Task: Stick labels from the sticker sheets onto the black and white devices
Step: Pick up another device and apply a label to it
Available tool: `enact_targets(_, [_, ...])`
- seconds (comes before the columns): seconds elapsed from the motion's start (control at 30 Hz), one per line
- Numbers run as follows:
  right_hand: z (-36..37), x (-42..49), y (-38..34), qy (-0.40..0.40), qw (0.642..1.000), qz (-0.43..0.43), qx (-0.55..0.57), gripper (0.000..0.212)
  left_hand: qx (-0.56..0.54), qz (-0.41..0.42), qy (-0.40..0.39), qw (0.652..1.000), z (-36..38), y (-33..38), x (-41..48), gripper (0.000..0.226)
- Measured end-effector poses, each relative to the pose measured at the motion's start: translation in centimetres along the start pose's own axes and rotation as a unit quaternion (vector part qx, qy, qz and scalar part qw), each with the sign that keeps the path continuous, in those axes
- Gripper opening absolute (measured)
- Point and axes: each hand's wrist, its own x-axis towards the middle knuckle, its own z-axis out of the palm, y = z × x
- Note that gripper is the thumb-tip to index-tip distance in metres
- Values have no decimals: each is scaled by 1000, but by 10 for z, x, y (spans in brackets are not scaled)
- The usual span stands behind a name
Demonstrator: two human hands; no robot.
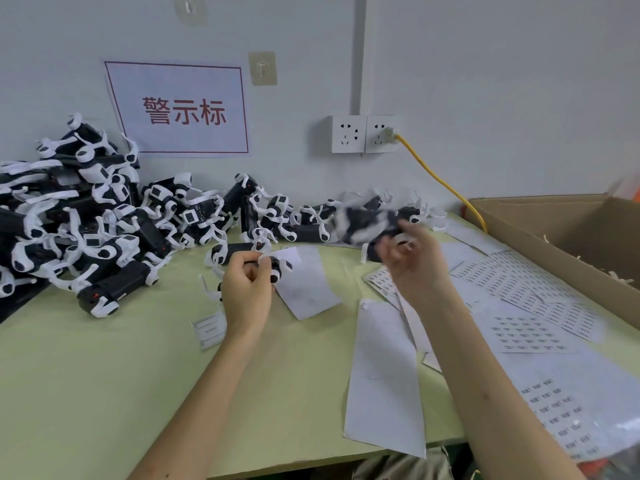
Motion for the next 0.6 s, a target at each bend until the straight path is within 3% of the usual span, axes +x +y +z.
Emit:
enact_targets(0.07, [-17,0,-22,-75,970,-61,225,41,-2,2,-3,1000,0,-1,0,2])
enact_targets(0.1, [-26,0,-32,-110,948,-83,285,51,-5,3,-4,1000,1,-2,0,2])
enact_targets(0.17, [-36,0,-42,-117,946,-103,285,55,-13,4,-7,1000,2,-2,0,2])
enact_targets(0.37, [-26,9,-15,24,998,-43,33,35,-16,41,-7,999,3,-2,0,7])
enact_targets(0.5, [-13,9,4,10,986,-3,-166,27,-40,49,-1,998,3,0,1,7])
enact_targets(0.6, [-5,4,20,-36,955,7,-295,28,-76,46,-15,996,3,3,0,11])
